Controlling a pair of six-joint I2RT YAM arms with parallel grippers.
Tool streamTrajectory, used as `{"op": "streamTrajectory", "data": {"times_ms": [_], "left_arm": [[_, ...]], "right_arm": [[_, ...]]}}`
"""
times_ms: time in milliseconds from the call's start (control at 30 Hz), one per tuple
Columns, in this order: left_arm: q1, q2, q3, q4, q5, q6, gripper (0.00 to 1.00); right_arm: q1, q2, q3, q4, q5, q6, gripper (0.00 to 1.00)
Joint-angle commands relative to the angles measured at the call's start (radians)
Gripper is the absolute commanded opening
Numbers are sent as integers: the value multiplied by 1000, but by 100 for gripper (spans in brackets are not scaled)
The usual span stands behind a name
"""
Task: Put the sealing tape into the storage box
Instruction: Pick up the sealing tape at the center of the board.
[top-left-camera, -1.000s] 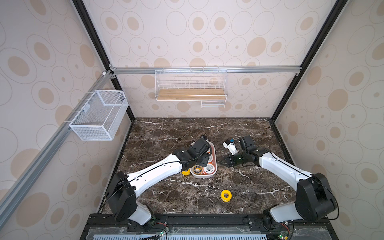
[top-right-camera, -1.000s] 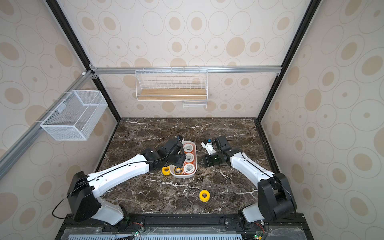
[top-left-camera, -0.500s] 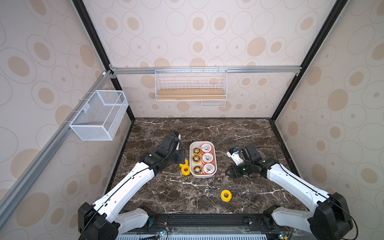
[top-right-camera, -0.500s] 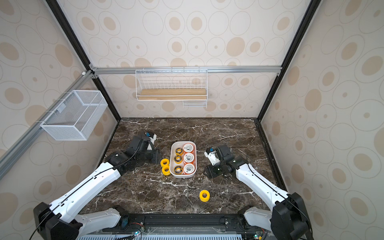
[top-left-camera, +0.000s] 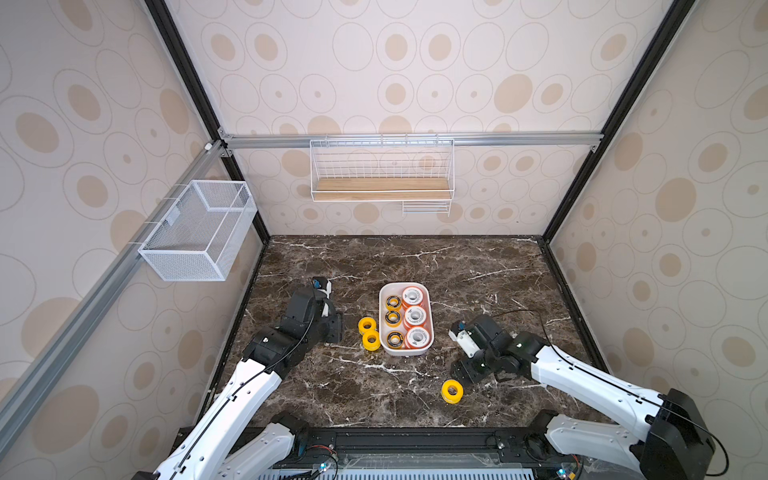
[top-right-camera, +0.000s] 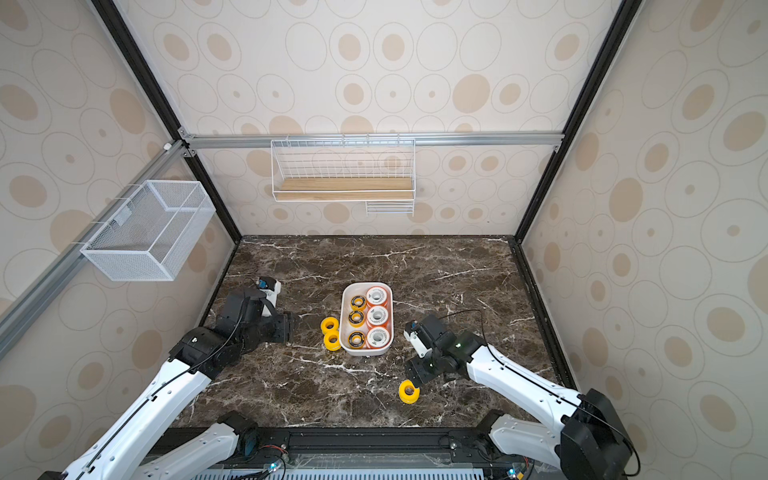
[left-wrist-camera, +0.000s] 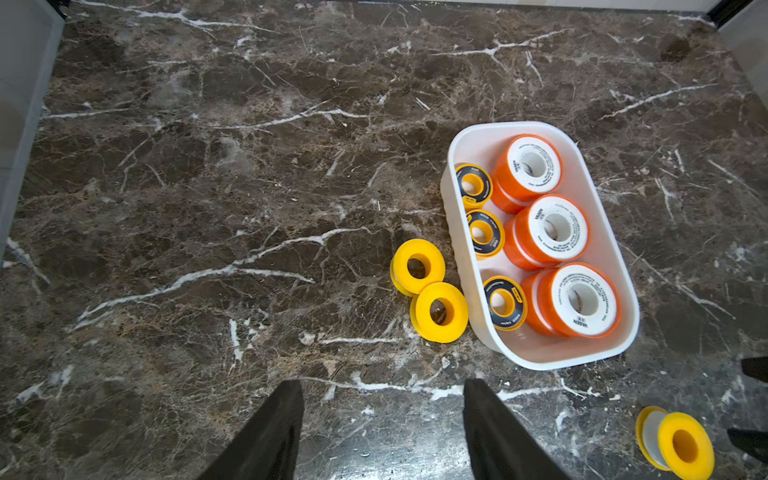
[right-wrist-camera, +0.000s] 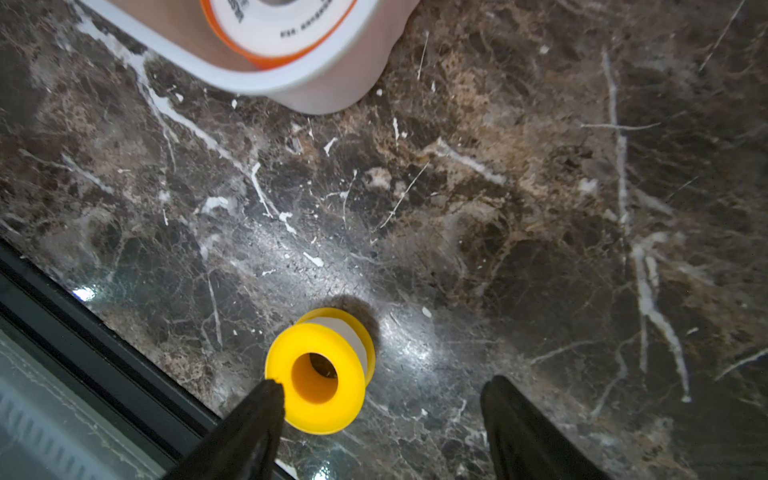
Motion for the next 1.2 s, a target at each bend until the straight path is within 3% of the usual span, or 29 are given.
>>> {"op": "streamTrajectory", "data": {"times_ms": [0, 167, 567, 967, 1167], "left_arm": [[10, -25, 1, -19, -44, 27, 65], [10, -29, -3, -19, -40, 30, 65], [10, -33, -4, -19, -35, 33, 66], [10, -29, -6, -20, -34, 33, 66], [9, -29, -6, -20, -37, 33, 66]], "right_arm": [[89, 24, -11, -15, 84, 43, 86], [201, 57, -10, -22, 169, 77, 90], [298, 178, -7, 14, 212, 118, 92], [305, 232, -18, 49, 208, 135, 85], [306, 243, -22, 52, 208, 136, 75]]}}
